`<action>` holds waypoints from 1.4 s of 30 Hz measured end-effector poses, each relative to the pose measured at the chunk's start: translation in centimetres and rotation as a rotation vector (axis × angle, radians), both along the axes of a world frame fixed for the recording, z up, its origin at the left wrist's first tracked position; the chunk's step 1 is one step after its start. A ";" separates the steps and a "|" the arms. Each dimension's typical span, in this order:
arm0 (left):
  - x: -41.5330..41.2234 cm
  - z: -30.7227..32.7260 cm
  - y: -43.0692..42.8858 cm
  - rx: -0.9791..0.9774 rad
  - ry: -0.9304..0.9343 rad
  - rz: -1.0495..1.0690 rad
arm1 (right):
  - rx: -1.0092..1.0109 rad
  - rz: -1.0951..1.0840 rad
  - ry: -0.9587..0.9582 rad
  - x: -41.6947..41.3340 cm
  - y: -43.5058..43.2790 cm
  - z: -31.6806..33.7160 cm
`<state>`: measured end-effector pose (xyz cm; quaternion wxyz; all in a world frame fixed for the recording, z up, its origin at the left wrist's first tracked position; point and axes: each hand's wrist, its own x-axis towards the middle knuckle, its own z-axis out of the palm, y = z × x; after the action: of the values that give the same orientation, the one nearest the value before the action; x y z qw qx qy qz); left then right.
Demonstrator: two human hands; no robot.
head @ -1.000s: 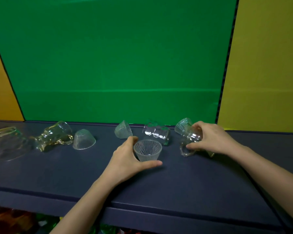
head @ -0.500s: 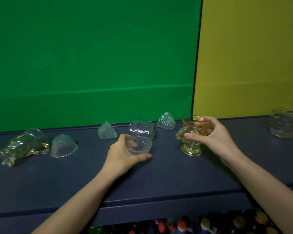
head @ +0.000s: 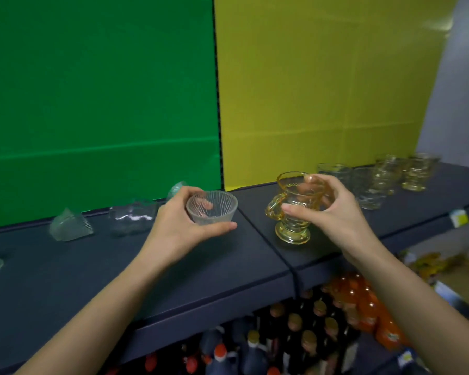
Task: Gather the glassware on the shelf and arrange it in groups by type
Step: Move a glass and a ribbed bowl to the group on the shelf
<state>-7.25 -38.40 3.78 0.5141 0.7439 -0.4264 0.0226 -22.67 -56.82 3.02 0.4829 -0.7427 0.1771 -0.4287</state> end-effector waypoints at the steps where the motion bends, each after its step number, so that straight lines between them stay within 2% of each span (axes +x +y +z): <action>1: -0.7 0.0 -1.1 0.000 0.003 -0.025 | 0.002 -0.014 -0.004 -1.1 -0.8 0.1; 13: -11.6 -1.9 -14.3 0.010 -0.012 -0.057 | -0.064 -0.116 0.053 -14.1 -11.5 0.4; 23: -17.8 -3.1 -22.0 0.014 -0.029 -0.047 | -0.056 -0.148 0.096 -20.4 -20.2 -0.9; 30: -18.9 -2.9 -26.6 0.019 -0.026 -0.057 | -0.037 -0.164 0.082 -20.4 -25.9 -0.6; 42: -19.1 -2.6 -35.6 -0.011 -0.042 -0.049 | -0.041 -0.203 0.092 -15.5 -36.0 -1.4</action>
<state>-26.33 -74.05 1.20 0.5095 0.7296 -0.4553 0.0280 -38.20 -92.79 1.67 0.4129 -0.7497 0.2646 -0.4443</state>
